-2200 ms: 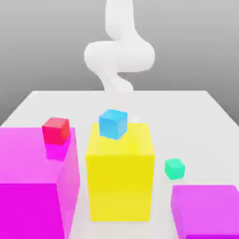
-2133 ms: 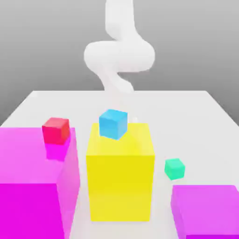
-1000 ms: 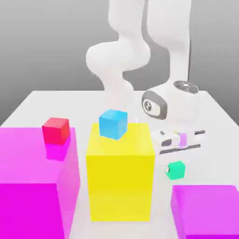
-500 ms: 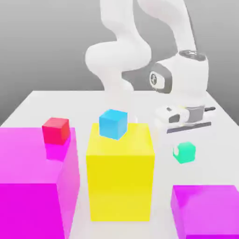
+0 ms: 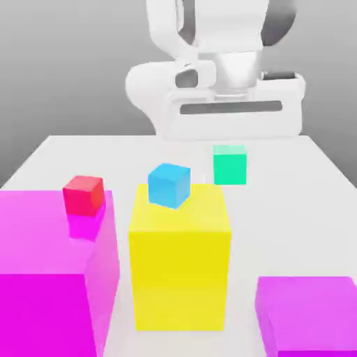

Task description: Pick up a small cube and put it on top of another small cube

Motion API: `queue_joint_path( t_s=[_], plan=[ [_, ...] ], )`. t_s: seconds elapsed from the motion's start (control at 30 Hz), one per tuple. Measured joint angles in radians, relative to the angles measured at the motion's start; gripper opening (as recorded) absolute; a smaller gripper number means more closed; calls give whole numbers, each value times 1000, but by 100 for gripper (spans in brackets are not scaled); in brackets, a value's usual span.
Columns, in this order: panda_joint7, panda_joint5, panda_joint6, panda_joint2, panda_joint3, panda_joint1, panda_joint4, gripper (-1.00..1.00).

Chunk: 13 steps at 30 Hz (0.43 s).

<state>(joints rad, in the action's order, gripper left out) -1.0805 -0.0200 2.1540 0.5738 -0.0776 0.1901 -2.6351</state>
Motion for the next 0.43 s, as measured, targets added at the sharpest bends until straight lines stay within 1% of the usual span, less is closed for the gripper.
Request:
queue_joint_path(
  t_s=[0.13,0.17,0.23,0.3,0.33,0.43],
  plan=[
    [-39,-29,-162,84,-21,-73,50,-100],
    [-60,-36,-188,88,-23,-93,41,-100],
    [-75,-42,-153,73,-27,-110,-2,-100],
    [-78,-45,-79,48,-30,-118,-58,-100],
    [-78,-46,-49,39,-31,-120,-79,100],
    [-78,-46,-49,38,-31,-120,-79,100]
  ],
)
